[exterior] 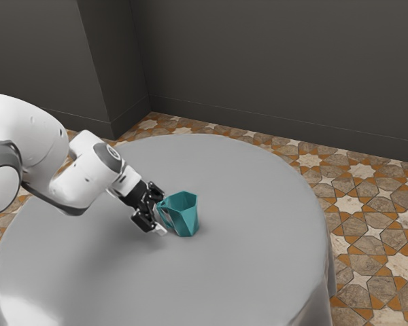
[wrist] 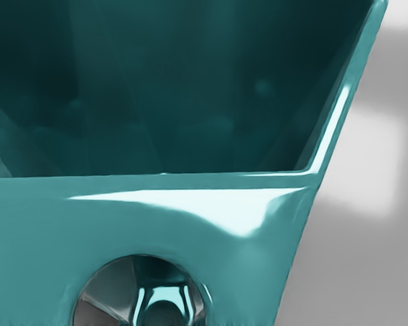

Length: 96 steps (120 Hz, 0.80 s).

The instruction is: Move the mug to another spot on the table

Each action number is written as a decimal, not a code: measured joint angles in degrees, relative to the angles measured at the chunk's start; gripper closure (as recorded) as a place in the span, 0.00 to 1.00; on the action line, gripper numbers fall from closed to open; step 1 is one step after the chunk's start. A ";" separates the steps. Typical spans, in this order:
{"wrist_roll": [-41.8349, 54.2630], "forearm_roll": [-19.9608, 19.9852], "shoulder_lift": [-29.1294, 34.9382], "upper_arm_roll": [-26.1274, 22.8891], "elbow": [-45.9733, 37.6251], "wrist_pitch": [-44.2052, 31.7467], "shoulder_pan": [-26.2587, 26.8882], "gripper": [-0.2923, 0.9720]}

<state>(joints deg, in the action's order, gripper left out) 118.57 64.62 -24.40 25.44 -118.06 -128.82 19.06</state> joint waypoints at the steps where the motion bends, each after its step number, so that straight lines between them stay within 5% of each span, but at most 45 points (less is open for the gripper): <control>1: 0.03 0.03 -0.01 -0.02 0.00 0.00 -0.01 0.27; 96: 1.64 0.97 -0.24 -0.07 0.09 -0.25 -0.25 0.75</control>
<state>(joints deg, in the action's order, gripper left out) 120.20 65.60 -24.65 25.37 -117.97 -129.07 18.81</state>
